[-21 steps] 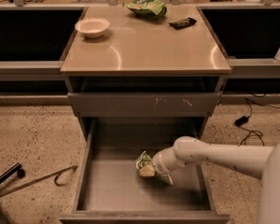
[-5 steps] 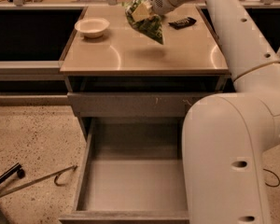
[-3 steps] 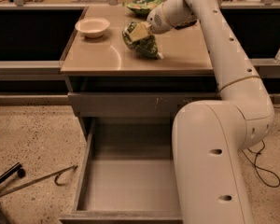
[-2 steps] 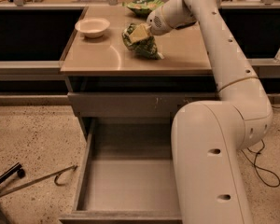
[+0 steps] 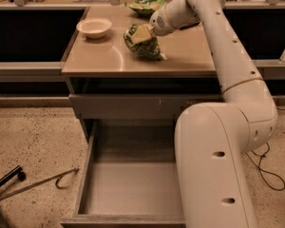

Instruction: Pick green jalapeno chip bag from middle drawer and place on counter

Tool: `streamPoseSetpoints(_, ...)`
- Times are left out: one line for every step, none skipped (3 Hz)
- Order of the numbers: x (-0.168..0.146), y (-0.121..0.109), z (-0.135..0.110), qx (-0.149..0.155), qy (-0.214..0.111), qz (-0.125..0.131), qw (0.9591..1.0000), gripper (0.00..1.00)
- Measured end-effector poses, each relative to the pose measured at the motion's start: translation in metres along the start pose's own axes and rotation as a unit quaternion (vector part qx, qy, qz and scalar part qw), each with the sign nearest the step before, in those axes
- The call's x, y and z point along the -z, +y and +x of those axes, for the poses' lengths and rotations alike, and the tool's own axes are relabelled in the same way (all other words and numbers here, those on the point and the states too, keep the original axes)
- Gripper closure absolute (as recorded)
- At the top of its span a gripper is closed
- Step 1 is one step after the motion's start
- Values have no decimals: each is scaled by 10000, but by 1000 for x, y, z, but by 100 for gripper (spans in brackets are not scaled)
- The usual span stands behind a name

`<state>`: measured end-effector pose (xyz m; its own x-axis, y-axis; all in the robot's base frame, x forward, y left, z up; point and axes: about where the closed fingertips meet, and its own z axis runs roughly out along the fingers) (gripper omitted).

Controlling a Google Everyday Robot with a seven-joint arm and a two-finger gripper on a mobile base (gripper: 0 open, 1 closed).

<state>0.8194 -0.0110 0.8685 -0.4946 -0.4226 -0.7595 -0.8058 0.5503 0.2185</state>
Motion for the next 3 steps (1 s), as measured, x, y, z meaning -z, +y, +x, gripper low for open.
streamPoseSetpoints(0, 0, 0, 0, 0, 0, 10000, 11)
streamPoseSetpoints(0, 0, 0, 0, 0, -1, 10000, 0)
streamPoseSetpoints(0, 0, 0, 0, 1, -1, 10000, 0)
